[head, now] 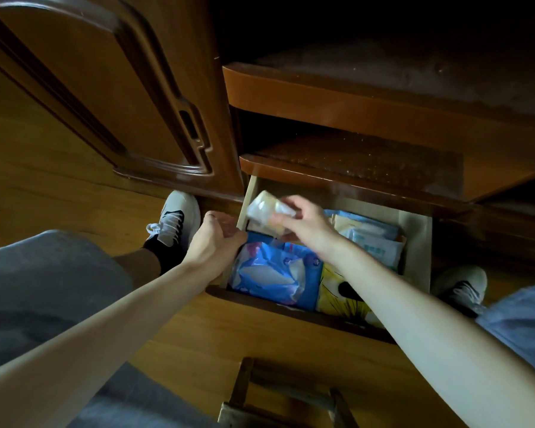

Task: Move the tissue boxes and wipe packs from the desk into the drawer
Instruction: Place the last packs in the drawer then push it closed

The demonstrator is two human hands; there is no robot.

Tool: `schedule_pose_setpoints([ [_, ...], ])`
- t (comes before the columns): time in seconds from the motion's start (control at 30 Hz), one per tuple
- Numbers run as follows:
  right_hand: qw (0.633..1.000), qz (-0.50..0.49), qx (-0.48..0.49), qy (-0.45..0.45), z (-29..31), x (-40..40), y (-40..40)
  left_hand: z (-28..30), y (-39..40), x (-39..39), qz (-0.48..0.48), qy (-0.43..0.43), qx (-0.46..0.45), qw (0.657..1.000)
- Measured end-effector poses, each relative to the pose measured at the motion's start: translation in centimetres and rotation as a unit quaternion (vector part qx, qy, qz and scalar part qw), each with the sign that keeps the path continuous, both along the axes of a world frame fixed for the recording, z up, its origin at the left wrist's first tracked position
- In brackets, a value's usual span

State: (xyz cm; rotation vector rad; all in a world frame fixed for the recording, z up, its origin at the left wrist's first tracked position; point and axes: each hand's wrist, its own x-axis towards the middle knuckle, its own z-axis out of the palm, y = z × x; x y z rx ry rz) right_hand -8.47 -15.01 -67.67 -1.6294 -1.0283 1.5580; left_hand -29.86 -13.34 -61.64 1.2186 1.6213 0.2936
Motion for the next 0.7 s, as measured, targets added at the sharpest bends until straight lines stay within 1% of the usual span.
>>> schedule_pose_setpoints([
  [0.03,0.998,-0.034,-0.006,-0.045,-0.5,1.0,0.4,0.0,0.1,-0.2,-0.007,0.015,0.003,1.0],
  [0.1,0.983,-0.077,-0.037,-0.164,-2.3,2.8,0.8,-0.1,0.3,-0.6,-0.022,0.034,-0.005,0.999],
  [0.17,0.971,-0.079,-0.074,-0.214,-4.2,3.7,0.8,-0.4,0.5,-1.0,-0.039,0.065,-0.017,0.997],
  [0.23,0.965,-0.035,-0.077,-0.249,-5.3,3.3,0.5,-0.7,0.4,-1.5,-0.06,0.089,-0.028,0.994],
  [0.33,0.943,0.027,-0.04,-0.329,-5.7,2.2,0.1,-1.0,-0.1,-1.8,-0.092,0.1,-0.048,0.99],
  [0.37,0.927,0.048,-0.023,-0.371,-5.8,2.0,0.0,-0.9,-0.2,-1.8,-0.105,0.103,-0.046,0.988],
  [0.43,0.874,0.111,0.003,-0.472,-5.8,1.9,0.0,-0.7,-0.5,-1.6,-0.127,0.105,-0.037,0.986],
  [0.47,0.858,0.135,0.005,-0.495,-5.9,1.9,0.1,-0.5,-0.6,-1.4,-0.134,0.104,-0.033,0.985],
  [0.5,0.854,0.151,0.0,-0.498,-5.9,1.9,0.3,-0.3,-0.7,-1.3,-0.138,0.104,-0.03,0.984],
  [0.57,0.868,0.157,-0.007,-0.471,-6.1,1.9,0.7,0.0,-0.8,-1.2,-0.145,0.102,-0.028,0.984],
  [0.67,0.922,0.15,-0.029,-0.355,-6.0,1.4,1.2,-0.4,-0.8,-1.3,-0.145,0.086,-0.031,0.985],
  [0.7,0.933,0.164,-0.048,-0.317,-5.9,1.1,1.3,-0.6,-0.7,-1.4,-0.143,0.084,-0.027,0.986],
])
